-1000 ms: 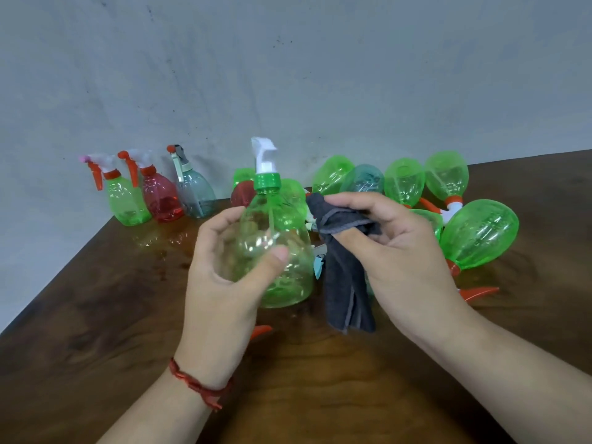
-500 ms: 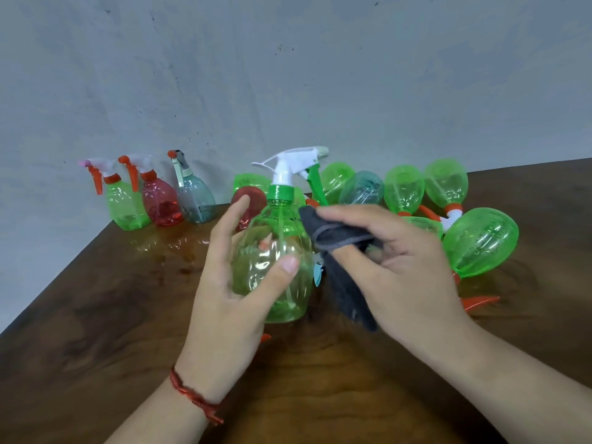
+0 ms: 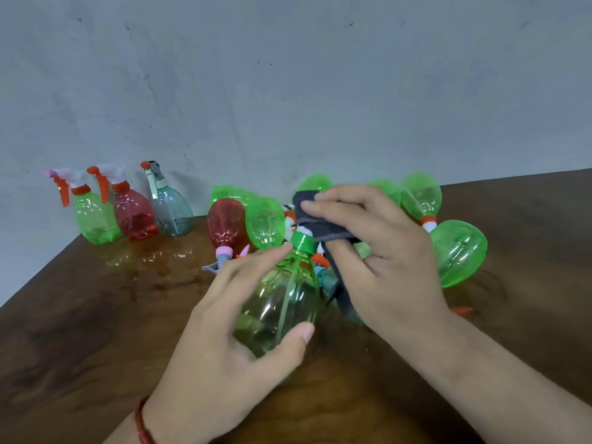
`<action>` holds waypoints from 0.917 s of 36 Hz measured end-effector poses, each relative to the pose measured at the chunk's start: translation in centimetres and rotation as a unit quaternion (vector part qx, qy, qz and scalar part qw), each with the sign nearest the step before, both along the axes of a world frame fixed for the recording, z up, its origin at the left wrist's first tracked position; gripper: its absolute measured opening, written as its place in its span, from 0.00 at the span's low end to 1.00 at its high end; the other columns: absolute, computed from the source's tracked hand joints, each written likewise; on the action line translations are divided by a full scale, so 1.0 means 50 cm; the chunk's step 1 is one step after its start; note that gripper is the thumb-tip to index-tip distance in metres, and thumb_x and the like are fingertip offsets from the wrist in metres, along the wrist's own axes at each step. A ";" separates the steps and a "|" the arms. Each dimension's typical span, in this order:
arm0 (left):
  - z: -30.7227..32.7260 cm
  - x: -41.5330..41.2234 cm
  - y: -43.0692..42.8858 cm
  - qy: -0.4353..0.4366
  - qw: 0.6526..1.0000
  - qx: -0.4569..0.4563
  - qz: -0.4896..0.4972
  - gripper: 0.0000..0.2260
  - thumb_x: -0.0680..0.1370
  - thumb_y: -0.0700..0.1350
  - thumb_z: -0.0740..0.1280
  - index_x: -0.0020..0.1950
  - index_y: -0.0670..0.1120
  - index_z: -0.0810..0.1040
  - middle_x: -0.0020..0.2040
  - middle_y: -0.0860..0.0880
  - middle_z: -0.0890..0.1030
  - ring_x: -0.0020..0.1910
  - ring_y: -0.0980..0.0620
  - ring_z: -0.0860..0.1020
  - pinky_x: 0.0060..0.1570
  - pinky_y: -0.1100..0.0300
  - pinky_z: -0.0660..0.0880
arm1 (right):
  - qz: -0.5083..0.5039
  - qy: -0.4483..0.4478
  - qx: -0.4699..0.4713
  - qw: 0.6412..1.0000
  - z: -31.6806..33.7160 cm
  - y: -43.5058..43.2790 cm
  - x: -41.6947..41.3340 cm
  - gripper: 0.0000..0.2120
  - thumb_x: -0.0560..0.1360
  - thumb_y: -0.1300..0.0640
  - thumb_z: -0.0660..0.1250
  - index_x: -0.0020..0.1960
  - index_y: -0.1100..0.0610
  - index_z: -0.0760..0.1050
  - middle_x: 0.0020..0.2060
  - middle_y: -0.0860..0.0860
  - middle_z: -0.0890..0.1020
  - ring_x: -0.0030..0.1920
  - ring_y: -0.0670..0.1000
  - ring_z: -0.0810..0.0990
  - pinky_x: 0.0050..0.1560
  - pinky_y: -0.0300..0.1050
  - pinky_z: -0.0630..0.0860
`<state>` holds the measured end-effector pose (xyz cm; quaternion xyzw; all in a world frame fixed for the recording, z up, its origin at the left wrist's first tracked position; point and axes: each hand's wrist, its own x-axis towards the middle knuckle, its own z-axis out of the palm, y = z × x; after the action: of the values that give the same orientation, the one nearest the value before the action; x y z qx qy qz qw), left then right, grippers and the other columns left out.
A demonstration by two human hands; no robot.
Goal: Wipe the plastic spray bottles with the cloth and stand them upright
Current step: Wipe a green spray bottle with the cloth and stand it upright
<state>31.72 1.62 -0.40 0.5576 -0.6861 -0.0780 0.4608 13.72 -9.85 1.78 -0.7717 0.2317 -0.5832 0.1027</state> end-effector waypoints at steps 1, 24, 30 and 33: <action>-0.002 -0.001 -0.002 0.002 1.000 -0.001 0.002 0.33 0.74 0.55 0.78 0.77 0.64 0.73 0.72 0.56 0.77 0.73 0.53 0.77 0.70 0.64 0.70 | 0.013 0.012 -0.010 1.000 -0.001 0.004 0.004 0.17 0.78 0.69 0.73 0.63 0.54 0.86 0.60 0.47 0.83 0.63 0.51 0.81 0.62 0.48 0.78; 0.007 -0.010 0.002 0.160 0.986 0.038 -0.023 0.29 0.71 0.62 0.73 0.74 0.68 0.76 0.72 0.63 0.79 0.72 0.60 0.77 0.68 0.58 0.72 | -0.052 -0.001 -0.007 0.999 -0.001 -0.023 -0.015 0.19 0.77 0.74 0.71 0.60 0.55 0.85 0.57 0.50 0.80 0.59 0.44 0.80 0.57 0.39 0.77; 0.014 0.001 -0.006 0.184 0.983 0.009 -0.005 0.27 0.74 0.47 0.74 0.74 0.56 0.77 0.65 0.64 0.83 0.64 0.64 0.81 0.57 0.76 0.73 | 0.006 0.028 0.054 0.998 -0.011 -0.006 0.003 0.17 0.74 0.71 0.68 0.55 0.54 0.86 0.54 0.46 0.81 0.56 0.46 0.81 0.55 0.37 0.75; 0.017 0.004 -0.004 0.162 0.987 0.013 -0.017 0.29 0.74 0.49 0.76 0.75 0.56 0.77 0.66 0.64 0.82 0.64 0.65 0.80 0.58 0.77 0.72 | -0.013 -0.017 0.072 0.997 -0.003 -0.010 -0.003 0.19 0.76 0.71 0.70 0.59 0.52 0.86 0.55 0.45 0.81 0.58 0.45 0.81 0.56 0.38 0.77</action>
<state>31.92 1.44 0.44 0.5318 -0.6106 -0.1841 0.5572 13.55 -10.36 1.64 -0.7492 0.2810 -0.5796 0.1546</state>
